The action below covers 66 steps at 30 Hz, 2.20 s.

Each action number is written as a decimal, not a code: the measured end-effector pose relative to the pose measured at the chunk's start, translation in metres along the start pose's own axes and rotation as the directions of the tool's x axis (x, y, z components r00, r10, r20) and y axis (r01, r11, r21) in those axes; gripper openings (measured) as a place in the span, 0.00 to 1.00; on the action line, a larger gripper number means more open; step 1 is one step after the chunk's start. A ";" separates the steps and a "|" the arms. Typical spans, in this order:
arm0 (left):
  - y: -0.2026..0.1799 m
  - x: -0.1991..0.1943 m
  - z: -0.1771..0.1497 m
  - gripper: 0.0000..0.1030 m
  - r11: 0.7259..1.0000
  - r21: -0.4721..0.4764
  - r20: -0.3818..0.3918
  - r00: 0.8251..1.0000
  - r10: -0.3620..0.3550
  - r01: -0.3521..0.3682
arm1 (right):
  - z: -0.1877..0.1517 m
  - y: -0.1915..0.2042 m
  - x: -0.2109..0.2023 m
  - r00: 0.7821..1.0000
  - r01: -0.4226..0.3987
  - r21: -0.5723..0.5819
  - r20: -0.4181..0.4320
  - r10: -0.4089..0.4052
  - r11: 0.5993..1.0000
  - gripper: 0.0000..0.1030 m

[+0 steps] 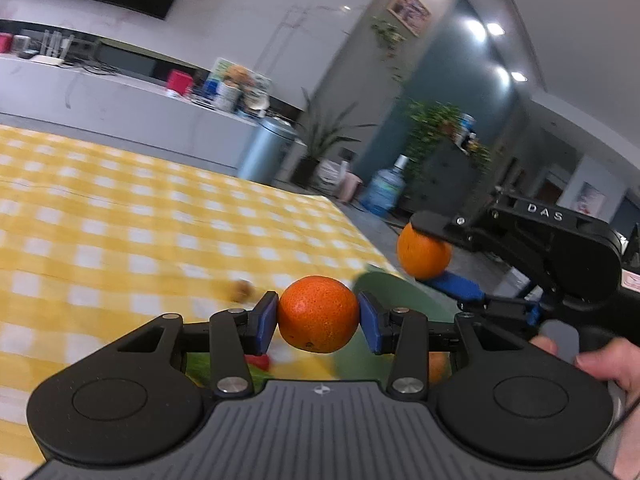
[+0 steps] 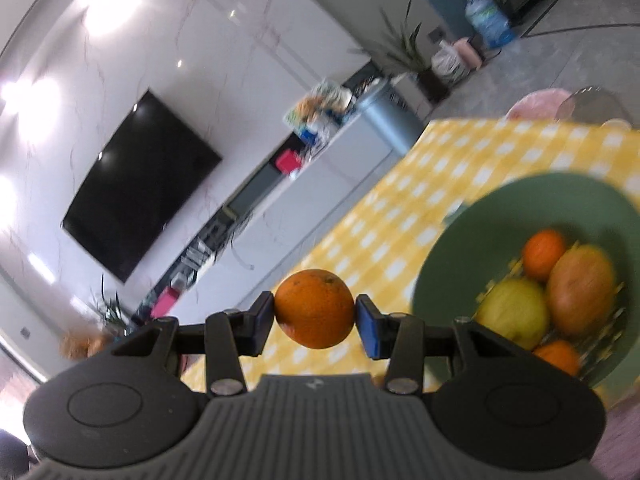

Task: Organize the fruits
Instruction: 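Carry both oranges over the colander and open both grippers to drop them, then move the right gripper down to a small brown kiwi near the cucumber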

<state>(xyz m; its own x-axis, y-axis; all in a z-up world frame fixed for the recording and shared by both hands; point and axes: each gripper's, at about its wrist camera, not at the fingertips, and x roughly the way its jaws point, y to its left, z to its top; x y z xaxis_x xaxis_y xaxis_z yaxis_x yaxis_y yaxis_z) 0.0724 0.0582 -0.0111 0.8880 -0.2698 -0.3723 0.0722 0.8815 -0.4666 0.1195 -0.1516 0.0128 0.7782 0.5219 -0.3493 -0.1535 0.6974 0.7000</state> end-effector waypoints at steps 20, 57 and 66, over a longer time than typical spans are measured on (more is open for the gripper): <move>-0.033 0.041 -0.033 0.47 0.992 0.046 -0.133 0.985 -0.109 0.116 | 0.030 -0.083 0.030 0.985 0.171 0.177 0.004 -0.174 0.969 0.50; -0.067 0.059 -0.006 0.75 0.997 0.062 -0.189 0.982 -0.028 0.041 | 0.059 -0.097 -0.060 0.970 0.059 0.239 0.217 -0.113 0.969 0.74; -0.036 0.027 0.016 0.75 0.990 -0.006 -0.204 0.969 0.139 -0.143 | 0.040 -0.056 -0.013 0.988 0.149 -0.048 -0.023 -0.150 0.988 0.74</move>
<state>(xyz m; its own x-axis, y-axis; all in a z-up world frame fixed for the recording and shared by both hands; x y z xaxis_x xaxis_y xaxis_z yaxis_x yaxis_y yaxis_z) 0.1009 0.0253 0.0089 0.7777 -0.2183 -0.5895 -0.0583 0.9087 -0.4134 0.1427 -0.2171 0.0027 0.7782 0.4225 -0.4647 -0.0648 0.7900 0.6097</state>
